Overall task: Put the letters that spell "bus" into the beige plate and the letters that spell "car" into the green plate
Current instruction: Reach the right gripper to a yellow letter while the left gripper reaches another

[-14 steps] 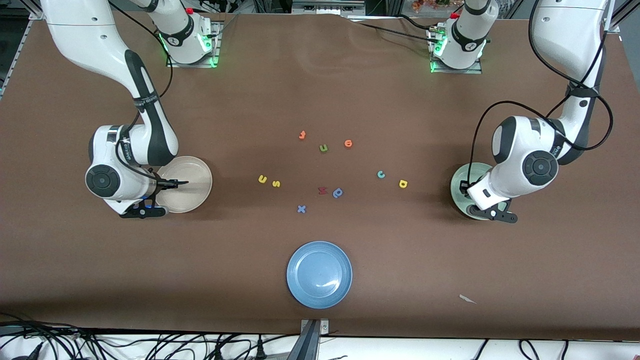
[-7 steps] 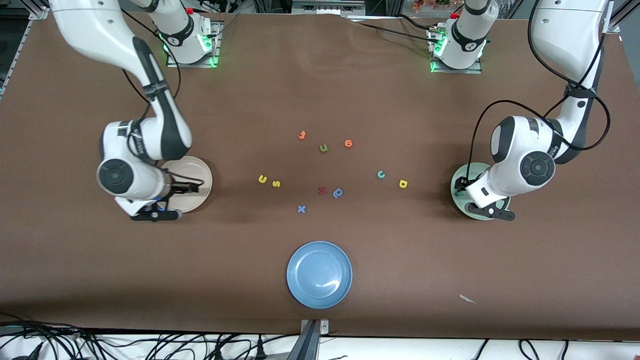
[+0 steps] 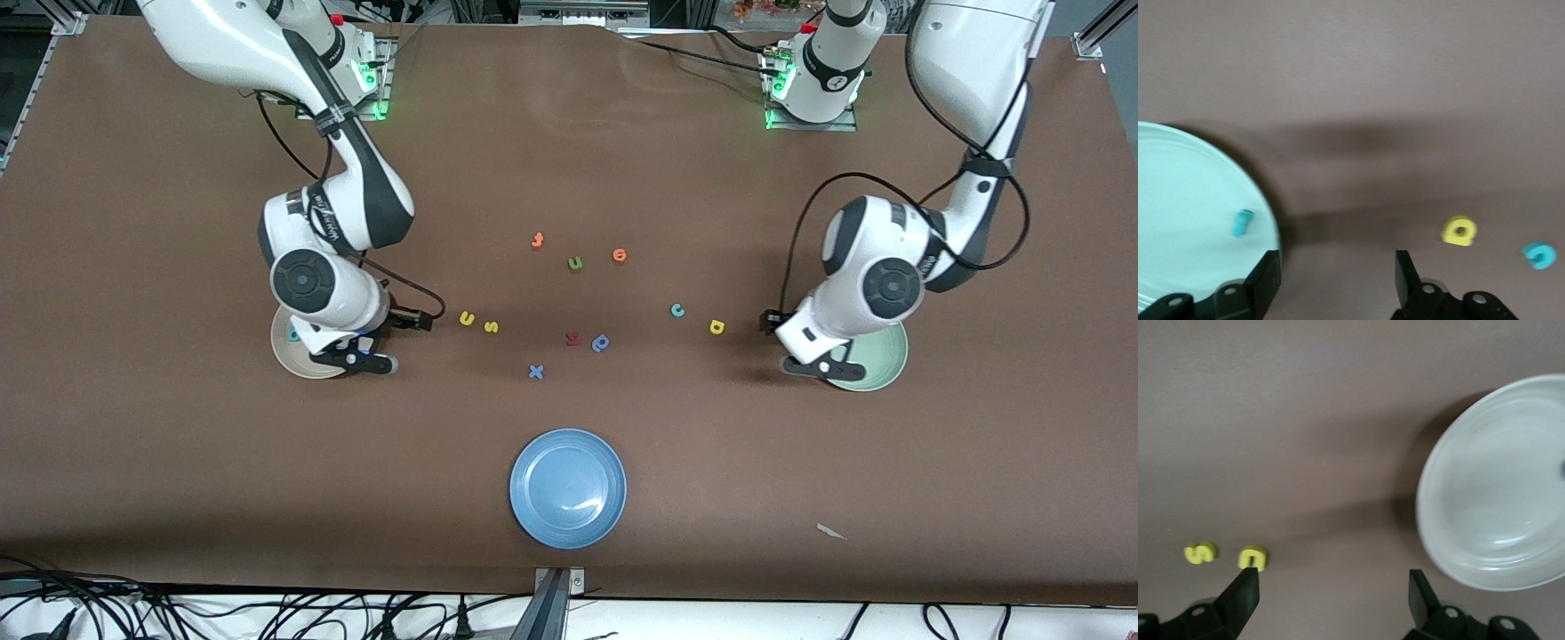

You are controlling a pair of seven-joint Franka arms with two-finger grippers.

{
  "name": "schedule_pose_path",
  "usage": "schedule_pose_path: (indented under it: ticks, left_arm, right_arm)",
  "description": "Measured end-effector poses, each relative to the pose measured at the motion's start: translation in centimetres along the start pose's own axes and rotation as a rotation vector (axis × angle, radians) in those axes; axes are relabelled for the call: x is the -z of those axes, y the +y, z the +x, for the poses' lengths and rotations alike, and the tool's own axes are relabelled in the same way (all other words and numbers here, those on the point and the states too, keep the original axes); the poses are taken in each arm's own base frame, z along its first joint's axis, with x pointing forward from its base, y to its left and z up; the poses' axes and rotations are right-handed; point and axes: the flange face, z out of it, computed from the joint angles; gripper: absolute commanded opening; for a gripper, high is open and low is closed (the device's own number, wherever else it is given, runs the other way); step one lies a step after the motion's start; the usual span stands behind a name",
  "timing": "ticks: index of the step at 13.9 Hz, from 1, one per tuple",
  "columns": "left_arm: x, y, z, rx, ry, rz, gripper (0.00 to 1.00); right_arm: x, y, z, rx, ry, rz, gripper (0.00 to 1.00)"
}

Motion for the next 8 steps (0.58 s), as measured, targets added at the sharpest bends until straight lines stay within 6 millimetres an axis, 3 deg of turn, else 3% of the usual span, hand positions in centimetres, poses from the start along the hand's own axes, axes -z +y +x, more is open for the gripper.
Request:
schedule_pose_path:
  ticks: [5, 8]
  left_arm:
    - [-1.0, 2.0, 0.0, -0.007, 0.016, -0.010, 0.88]
    - [-2.8, 4.5, -0.5, 0.012, 0.017, -0.011, 0.89]
  right_arm:
    - [-3.1, -5.7, -3.3, -0.122, 0.009, 0.039, 0.99]
    - [-4.7, -6.7, -3.5, -0.148, 0.024, 0.056, 0.99]
